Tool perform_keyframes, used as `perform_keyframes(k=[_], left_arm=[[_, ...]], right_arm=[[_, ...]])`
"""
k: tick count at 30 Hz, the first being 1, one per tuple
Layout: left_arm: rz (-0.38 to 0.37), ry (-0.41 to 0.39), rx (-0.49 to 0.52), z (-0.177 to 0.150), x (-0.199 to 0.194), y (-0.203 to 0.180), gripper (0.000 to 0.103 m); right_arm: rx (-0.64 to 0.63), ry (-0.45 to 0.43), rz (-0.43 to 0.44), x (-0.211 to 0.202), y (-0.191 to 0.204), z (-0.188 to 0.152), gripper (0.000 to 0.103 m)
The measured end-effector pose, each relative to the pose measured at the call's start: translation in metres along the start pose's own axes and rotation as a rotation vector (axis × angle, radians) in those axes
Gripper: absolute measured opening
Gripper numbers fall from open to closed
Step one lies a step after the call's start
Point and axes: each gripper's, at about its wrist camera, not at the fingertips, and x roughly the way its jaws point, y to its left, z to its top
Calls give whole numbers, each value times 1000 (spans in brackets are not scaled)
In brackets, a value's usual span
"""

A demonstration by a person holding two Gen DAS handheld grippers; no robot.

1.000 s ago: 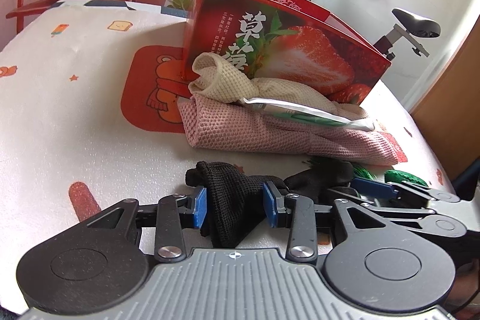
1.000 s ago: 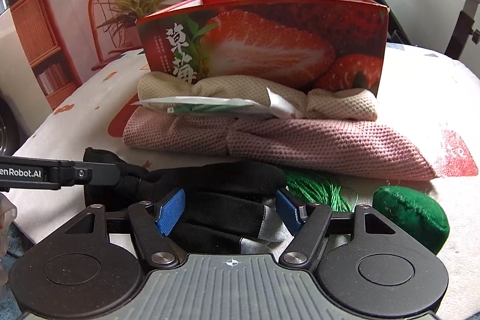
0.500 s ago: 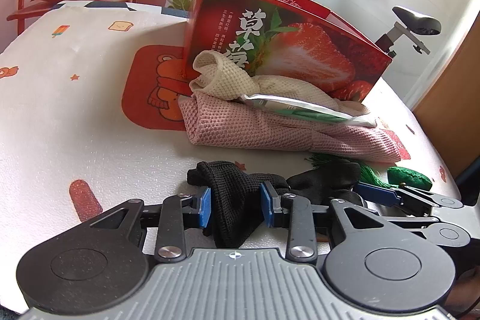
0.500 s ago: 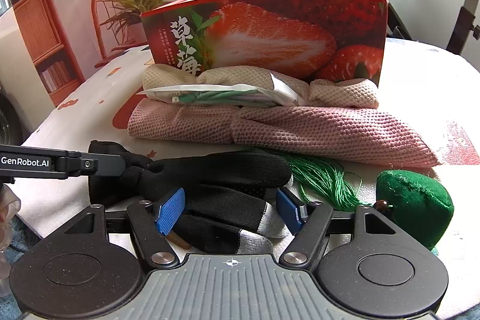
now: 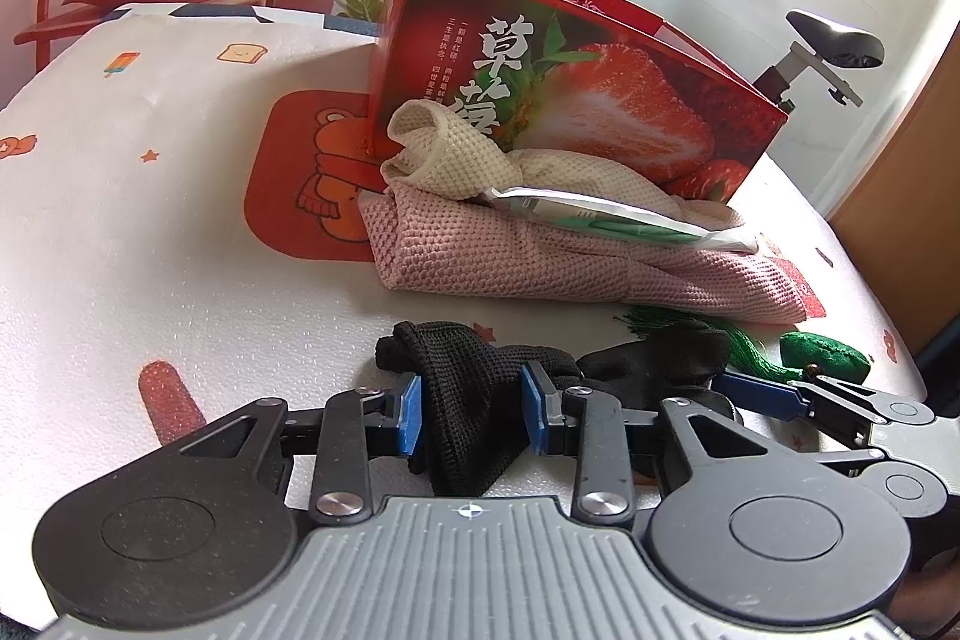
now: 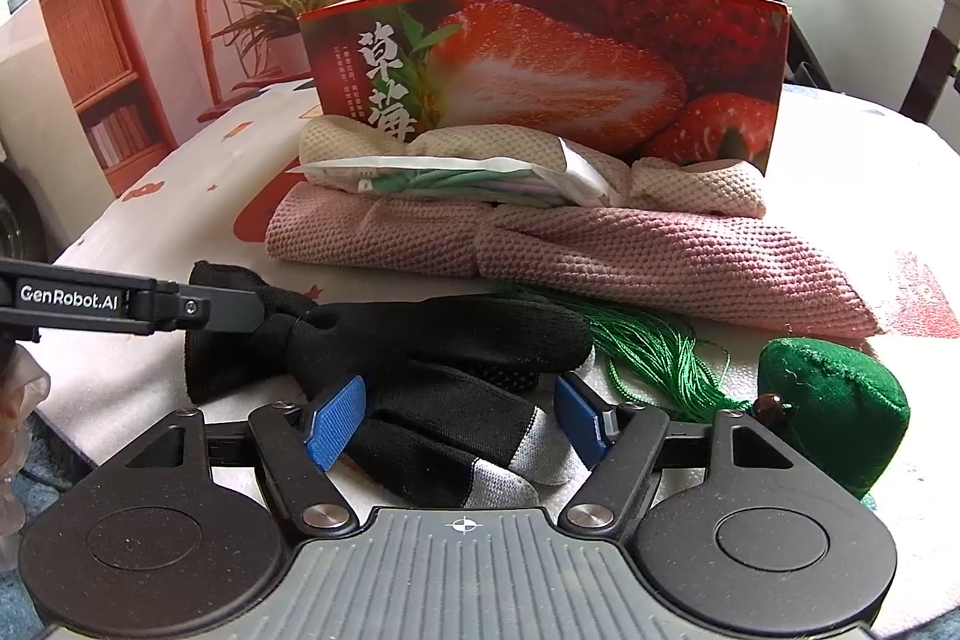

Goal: Organize soft objects
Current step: 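Reach the right gripper to the glove fingers and close on them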

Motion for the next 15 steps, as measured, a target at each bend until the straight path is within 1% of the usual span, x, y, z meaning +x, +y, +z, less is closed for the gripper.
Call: perform_keyframes(k=[8,11,12,14,15], left_arm=[[10,-3,8,-1,1,-2,36],[14,-5,12,-1,1,-3,36],[15,-6,14,-1,1,-3,36],[17,-8,19,-1,0,-4,35],[18,-9,23,-1,0,-5,35]], right_arm=[[-35,1,-10,4,4,0,70],[-44,2,-14,5,5,1,69],[-45,2,-12,5,5,1,67],[-49,-1,8,4,5,1,52],[-53,1,20,4,6,2,48]])
